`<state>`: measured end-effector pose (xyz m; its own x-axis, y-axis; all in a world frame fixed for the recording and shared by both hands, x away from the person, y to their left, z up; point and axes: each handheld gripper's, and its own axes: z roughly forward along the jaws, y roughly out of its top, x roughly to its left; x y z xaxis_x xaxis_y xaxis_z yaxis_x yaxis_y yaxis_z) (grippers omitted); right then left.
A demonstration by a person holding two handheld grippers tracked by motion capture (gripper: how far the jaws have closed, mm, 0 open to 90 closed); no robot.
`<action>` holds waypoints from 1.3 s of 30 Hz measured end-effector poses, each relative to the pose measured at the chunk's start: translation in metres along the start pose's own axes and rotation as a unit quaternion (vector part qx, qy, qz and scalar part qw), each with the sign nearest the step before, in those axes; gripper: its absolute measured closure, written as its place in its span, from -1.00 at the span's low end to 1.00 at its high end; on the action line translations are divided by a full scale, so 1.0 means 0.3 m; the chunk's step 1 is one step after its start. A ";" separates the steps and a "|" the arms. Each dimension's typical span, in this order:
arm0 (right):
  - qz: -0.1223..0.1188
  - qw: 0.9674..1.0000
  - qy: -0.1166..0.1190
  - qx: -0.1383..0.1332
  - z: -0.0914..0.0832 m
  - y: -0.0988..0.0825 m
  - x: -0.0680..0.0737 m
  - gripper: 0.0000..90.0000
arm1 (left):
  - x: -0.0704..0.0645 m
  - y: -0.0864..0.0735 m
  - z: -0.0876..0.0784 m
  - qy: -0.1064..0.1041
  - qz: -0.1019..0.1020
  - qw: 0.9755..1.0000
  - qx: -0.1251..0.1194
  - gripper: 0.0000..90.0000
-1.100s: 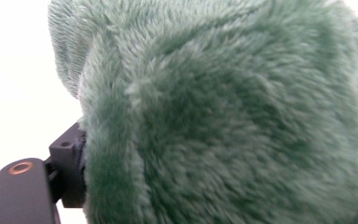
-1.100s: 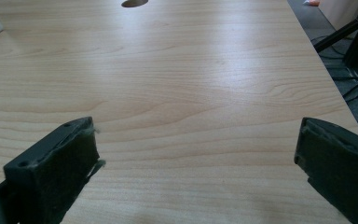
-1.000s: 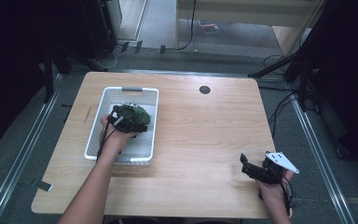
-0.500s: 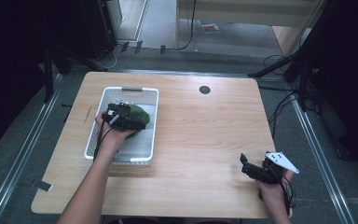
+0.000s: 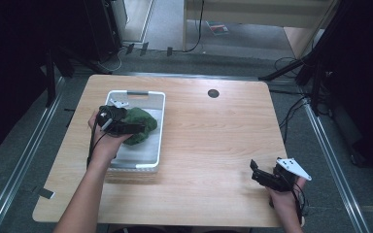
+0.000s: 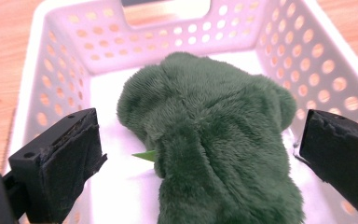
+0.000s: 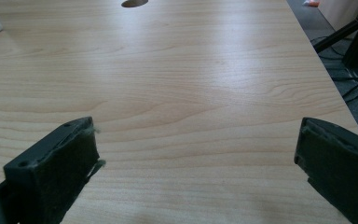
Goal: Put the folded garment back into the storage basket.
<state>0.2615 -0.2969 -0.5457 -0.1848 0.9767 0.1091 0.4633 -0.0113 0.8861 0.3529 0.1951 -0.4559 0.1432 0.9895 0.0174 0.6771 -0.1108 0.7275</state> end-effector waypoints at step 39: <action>-0.003 1.000 -0.004 0.003 0.000 0.000 0.003 -1.00 | 0.218 -0.231 -0.302 0.023 -0.021 0.994 -0.102 -1.00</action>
<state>0.2614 -0.2960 -0.5458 -0.1809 0.9783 0.1010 0.4675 -0.0048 0.8840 0.2499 0.2760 -0.4430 0.0817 0.9966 0.0129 0.5211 -0.0537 0.8518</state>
